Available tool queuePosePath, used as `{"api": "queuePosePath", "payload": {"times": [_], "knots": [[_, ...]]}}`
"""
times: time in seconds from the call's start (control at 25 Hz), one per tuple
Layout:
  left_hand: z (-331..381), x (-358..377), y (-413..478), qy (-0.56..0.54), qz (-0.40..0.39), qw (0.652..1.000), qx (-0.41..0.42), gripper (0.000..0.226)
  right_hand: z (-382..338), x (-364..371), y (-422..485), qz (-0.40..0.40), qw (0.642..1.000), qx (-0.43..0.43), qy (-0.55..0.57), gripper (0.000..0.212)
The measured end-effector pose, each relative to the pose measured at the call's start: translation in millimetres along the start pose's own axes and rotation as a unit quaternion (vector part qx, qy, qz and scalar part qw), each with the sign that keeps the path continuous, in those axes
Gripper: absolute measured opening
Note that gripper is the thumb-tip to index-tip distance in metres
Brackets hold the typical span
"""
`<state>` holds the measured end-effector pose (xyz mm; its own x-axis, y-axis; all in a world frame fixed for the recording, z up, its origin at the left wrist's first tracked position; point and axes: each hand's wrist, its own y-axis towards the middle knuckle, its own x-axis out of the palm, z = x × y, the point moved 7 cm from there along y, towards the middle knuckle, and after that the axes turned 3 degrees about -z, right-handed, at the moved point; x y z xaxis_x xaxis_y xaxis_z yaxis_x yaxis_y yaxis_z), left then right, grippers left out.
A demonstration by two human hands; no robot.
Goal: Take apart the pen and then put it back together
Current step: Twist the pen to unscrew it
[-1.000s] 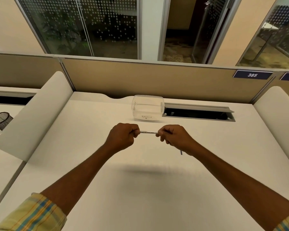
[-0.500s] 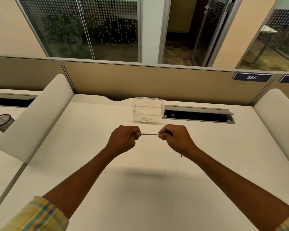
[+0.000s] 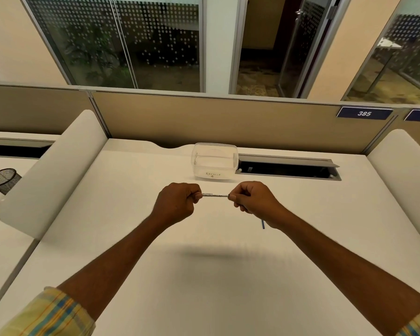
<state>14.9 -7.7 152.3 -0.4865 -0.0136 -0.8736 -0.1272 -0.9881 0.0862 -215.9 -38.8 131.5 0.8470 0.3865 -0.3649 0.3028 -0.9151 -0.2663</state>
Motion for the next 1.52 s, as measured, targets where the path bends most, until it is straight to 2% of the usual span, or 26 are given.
{"api": "queuePosePath", "payload": {"times": [0.08,0.12,0.24,0.32,0.44,0.6,0.68,0.76,0.84,0.96,1.08,1.16,1.32,1.4,1.52], "knots": [[0,1,0,-0.002,0.002,1.0,-0.002,0.021,-3,-1,0,0.004,1.0,-0.025,0.019,0.001],[0,1,1,-0.004,0.004,1.0,-0.004,0.022,-4,-1,1,-0.004,0.999,-0.025,0.028,0.005],[4,1,3,-0.008,0.004,1.0,-0.001,0.022,-5,4,1,-0.061,0.997,0.022,0.046,0.044],[4,0,4,-0.008,0.006,1.0,0.002,0.023,-3,4,1,-0.074,0.995,0.048,0.043,0.054],[4,2,3,-0.01,0.004,1.0,-0.003,0.024,1,1,1,-0.05,0.997,0.046,0.03,0.044],[3,4,1,-0.009,0.004,1.0,-0.01,0.023,1,-3,1,-0.002,0.999,-0.008,0.054,0.014],[4,4,1,-0.012,0.005,1.0,-0.008,0.022,1,-3,1,-0.015,0.997,-0.002,0.078,0.024],[5,4,1,-0.014,0.004,1.0,-0.002,0.021,2,1,1,-0.053,0.995,0.031,0.076,0.046],[8,4,0,-0.012,0.003,1.0,0.002,0.02,3,3,1,-0.067,0.995,0.051,0.062,0.054],[9,4,-1,-0.01,0.003,1.0,-0.002,0.023,4,2,0,-0.034,0.998,0.041,0.045,0.038],[9,4,-2,-0.008,0.002,1.0,-0.003,0.024,4,-1,0,-0.003,0.996,0.001,0.086,0.018],[9,5,-2,-0.009,0.003,1.0,-0.007,0.025,5,-1,1,-0.016,0.993,-0.004,0.113,0.022],[9,5,-2,-0.009,0.006,1.0,-0.008,0.024,11,6,-2,-0.069,0.988,0.059,0.122,0.052],[9,5,-2,-0.008,0.005,1.0,-0.006,0.023,11,5,-2,-0.062,0.992,0.06,0.094,0.047],[9,5,-5,-0.008,0.004,1.0,-0.007,0.022,10,2,-2,-0.029,0.995,0.033,0.085,0.023]]}}
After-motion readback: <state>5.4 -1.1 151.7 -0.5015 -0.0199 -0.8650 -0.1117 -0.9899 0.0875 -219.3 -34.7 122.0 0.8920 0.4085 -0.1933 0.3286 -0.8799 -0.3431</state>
